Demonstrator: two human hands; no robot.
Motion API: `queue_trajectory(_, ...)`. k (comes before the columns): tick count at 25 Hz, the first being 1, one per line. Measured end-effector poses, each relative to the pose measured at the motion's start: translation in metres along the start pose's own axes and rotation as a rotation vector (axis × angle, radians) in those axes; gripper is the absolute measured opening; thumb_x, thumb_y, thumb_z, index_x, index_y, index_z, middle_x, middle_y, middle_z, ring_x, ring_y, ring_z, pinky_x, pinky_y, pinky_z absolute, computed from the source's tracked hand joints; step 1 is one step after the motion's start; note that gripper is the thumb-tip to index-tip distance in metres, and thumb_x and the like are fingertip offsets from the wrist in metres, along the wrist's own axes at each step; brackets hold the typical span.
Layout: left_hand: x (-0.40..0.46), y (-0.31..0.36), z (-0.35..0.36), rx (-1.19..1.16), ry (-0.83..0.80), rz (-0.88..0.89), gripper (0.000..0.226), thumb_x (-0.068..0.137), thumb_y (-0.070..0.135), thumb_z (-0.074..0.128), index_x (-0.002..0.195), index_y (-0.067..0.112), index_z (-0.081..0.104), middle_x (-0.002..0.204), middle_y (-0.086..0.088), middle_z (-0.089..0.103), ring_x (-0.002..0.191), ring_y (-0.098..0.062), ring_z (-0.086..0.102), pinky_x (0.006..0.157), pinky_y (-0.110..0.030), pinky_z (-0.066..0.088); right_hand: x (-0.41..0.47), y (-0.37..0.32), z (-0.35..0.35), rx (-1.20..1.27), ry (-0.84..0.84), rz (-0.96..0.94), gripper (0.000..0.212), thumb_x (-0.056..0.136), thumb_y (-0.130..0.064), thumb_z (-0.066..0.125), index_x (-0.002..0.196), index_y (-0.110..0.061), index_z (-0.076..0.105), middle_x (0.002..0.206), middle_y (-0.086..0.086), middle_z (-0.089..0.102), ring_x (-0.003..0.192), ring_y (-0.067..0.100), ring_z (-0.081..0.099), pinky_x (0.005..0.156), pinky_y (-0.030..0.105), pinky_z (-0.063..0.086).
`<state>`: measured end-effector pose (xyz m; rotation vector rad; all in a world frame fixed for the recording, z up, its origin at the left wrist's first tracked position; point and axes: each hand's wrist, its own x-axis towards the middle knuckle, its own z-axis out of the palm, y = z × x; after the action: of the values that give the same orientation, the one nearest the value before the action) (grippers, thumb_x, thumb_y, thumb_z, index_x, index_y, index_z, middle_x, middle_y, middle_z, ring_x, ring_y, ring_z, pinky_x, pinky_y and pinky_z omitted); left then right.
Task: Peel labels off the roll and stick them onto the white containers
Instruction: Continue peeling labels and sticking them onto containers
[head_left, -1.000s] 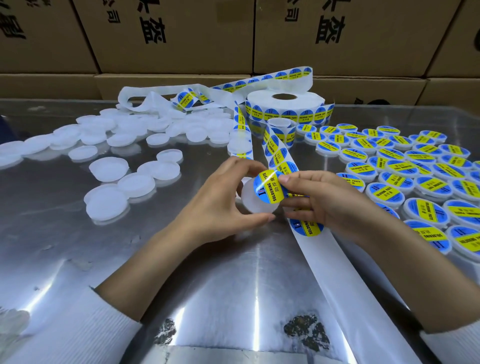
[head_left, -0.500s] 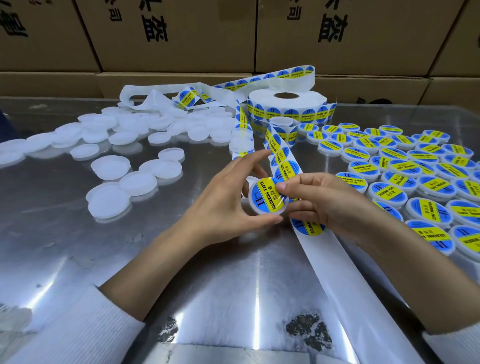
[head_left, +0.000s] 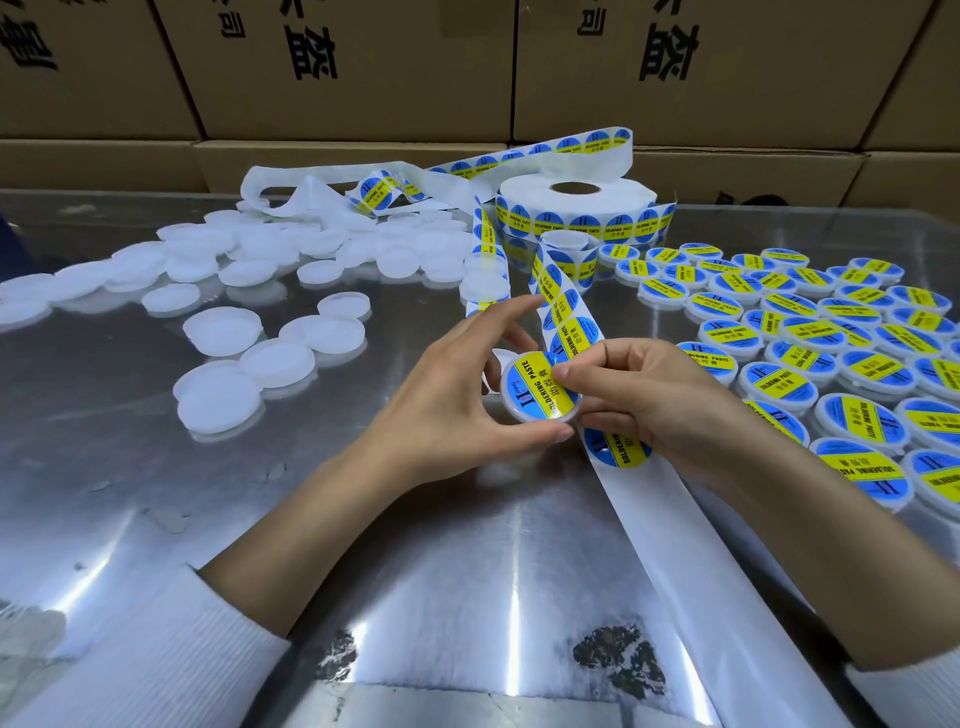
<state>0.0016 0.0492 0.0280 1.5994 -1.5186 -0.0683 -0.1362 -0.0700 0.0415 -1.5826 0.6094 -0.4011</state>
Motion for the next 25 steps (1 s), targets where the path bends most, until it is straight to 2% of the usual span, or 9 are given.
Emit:
queue_trajectory(4,0.000,0.001,0.000,-0.010,0.014,0.000,0.086,0.063,0.029,0.087,0.137,0.021,0.043,0.106,0.011,0.058,0.078,0.002,0.052,0.068,-0.014,0.044,0.000,-0.001,0.004,0.031,0.046,-0.060,0.016,0.082,-0.012,0.070,0.067,-0.014,0.065,0.072,0.006,0.073,0.063,0.011,0.067,0.064,0.021,0.057)
queue_trajectory(8,0.000,0.002,0.001,-0.024,0.023,-0.028,0.085,0.063,0.032,0.087,0.137,0.024,0.044,0.105,0.011,0.058,0.072,-0.007,0.052,0.071,-0.027,0.049,0.000,0.000,0.007,0.025,0.066,-0.128,0.017,0.082,-0.008,0.069,0.068,-0.012,0.061,0.060,-0.001,0.069,0.053,0.006,0.064,0.058,0.020,0.055)
queue_trajectory(13,0.002,0.001,0.000,-0.045,0.049,-0.062,0.082,0.063,0.034,0.086,0.134,0.029,0.045,0.105,0.013,0.058,0.066,-0.018,0.051,0.069,-0.032,0.051,-0.001,0.001,0.014,0.024,0.097,-0.235,0.015,0.083,-0.004,0.067,0.077,-0.015,0.058,0.055,-0.006,0.064,0.049,0.005,0.061,0.050,0.017,0.050)
queue_trajectory(15,0.002,0.001,0.000,-0.043,0.045,-0.053,0.081,0.063,0.035,0.085,0.134,0.029,0.046,0.106,0.011,0.058,0.064,-0.020,0.050,0.068,-0.032,0.051,-0.002,0.000,0.013,0.023,0.081,-0.275,0.029,0.083,-0.003,0.067,0.095,-0.028,0.058,0.059,-0.002,0.064,0.051,0.009,0.061,0.053,0.022,0.051)
queue_trajectory(17,0.001,0.002,0.000,-0.025,0.037,-0.025,0.081,0.063,0.033,0.086,0.134,0.025,0.047,0.106,0.009,0.058,0.063,-0.018,0.049,0.066,-0.031,0.050,-0.003,0.001,0.010,0.017,0.027,-0.295,0.067,0.083,-0.002,0.067,0.124,-0.047,0.039,0.064,0.002,0.064,0.055,0.014,0.062,0.058,0.026,0.054)
queue_trajectory(18,0.001,0.003,-0.001,-0.020,0.039,-0.015,0.081,0.063,0.031,0.086,0.134,0.022,0.048,0.107,0.008,0.058,0.063,-0.016,0.049,0.066,-0.030,0.050,-0.003,0.001,0.009,0.024,0.008,-0.287,0.076,0.083,-0.003,0.066,0.132,-0.048,0.030,0.066,0.002,0.064,0.056,0.014,0.062,0.060,0.027,0.055)
queue_trajectory(20,0.001,0.005,-0.001,-0.007,0.054,0.019,0.079,0.064,0.028,0.086,0.133,0.018,0.049,0.107,0.005,0.058,0.067,-0.010,0.051,0.066,-0.026,0.049,-0.002,0.000,0.011,0.068,0.006,-0.227,0.073,0.081,-0.015,0.069,0.139,-0.038,0.031,0.072,0.001,0.067,0.058,0.011,0.063,0.060,0.024,0.055)
queue_trajectory(23,-0.001,0.011,0.002,0.005,0.062,0.082,0.079,0.064,0.023,0.086,0.133,0.015,0.049,0.107,0.003,0.057,0.067,-0.008,0.050,0.067,-0.020,0.047,-0.005,0.001,0.016,0.060,-0.083,-0.120,0.056,0.065,-0.037,0.075,0.116,-0.020,0.058,0.078,-0.003,0.069,0.062,0.007,0.064,0.058,0.022,0.054)
queue_trajectory(25,-0.002,0.015,0.004,0.004,0.062,0.113,0.082,0.062,0.027,0.087,0.133,0.017,0.048,0.106,0.002,0.057,0.064,-0.014,0.048,0.069,-0.016,0.045,-0.006,0.004,0.018,-0.020,-0.143,-0.168,0.021,0.073,-0.032,0.073,0.086,-0.016,0.066,0.062,-0.009,0.061,0.054,0.001,0.055,0.049,0.014,0.045)
